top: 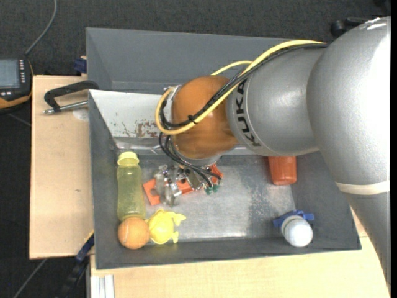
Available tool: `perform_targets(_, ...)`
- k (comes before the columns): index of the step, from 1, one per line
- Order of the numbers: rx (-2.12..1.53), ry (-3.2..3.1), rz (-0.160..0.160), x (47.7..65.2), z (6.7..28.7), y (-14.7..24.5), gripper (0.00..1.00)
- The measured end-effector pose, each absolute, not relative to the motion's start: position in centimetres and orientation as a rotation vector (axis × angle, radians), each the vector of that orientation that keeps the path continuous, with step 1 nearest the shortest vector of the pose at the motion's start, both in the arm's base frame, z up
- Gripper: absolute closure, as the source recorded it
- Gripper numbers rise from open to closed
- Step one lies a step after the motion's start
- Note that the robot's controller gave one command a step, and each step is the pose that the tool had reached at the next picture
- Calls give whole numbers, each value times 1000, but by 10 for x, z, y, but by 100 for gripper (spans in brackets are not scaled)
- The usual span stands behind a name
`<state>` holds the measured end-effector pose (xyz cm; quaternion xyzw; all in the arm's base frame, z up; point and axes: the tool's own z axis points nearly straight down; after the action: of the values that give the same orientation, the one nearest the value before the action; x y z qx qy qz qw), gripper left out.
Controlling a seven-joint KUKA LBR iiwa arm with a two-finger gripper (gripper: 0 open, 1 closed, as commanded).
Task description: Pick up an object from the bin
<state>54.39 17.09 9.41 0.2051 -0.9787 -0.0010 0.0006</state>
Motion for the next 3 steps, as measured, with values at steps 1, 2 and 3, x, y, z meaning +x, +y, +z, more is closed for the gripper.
perform_targets(1, 765, -3045, -6, 537, 82, 181, 100)
perform_targets(2, 633, -3069, -8, 533, 84, 179, 100)
perform_targets(3, 1004, -2977, -2, 527, 89, 195, 0)
